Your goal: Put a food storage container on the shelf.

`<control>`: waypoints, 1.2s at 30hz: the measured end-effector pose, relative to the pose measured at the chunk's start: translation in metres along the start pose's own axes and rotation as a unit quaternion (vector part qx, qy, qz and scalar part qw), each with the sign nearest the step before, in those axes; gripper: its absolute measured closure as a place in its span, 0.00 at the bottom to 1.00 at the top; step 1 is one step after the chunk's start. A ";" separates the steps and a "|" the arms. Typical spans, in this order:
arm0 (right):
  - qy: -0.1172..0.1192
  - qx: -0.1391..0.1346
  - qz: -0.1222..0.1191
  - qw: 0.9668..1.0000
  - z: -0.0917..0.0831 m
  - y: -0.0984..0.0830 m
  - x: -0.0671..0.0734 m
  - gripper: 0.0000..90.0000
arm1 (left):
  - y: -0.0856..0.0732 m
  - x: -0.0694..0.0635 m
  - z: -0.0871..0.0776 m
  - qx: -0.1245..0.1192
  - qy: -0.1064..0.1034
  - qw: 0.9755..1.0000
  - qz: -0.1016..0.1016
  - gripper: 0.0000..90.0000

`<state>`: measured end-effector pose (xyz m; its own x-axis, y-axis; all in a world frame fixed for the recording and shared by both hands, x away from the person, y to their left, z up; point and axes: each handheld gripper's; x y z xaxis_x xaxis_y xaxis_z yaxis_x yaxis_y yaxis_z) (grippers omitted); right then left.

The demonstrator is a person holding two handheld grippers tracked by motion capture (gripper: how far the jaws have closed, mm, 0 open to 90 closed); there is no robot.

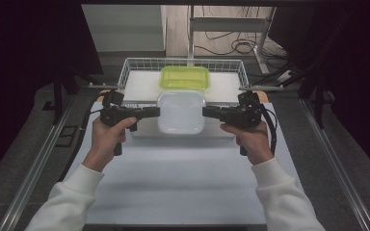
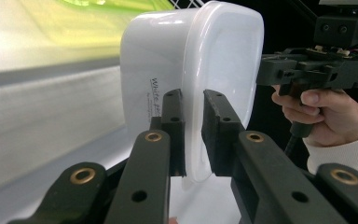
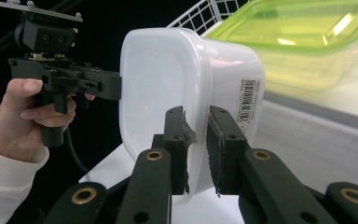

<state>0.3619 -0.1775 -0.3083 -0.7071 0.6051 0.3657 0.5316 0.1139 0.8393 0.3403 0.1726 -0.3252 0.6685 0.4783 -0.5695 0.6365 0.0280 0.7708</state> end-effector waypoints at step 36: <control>-0.001 -0.024 -0.002 1.000 0.005 0.068 -0.012 0.87 | 0.074 0.011 0.002 -0.018 -0.002 1.000 0.007 0.88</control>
<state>0.4091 -0.1728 -0.2574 -0.7083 0.6063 0.3616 0.5056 0.0783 0.8592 0.3955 0.1784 -0.2744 0.6786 0.4762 -0.5592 0.6125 0.0531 0.7887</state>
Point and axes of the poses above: each handheld gripper's, and its own axes: z roughly forward along the jaws, y roughly out of its top, x roughly to its left, and after that the axes turned 5 degrees about -y, right-handed
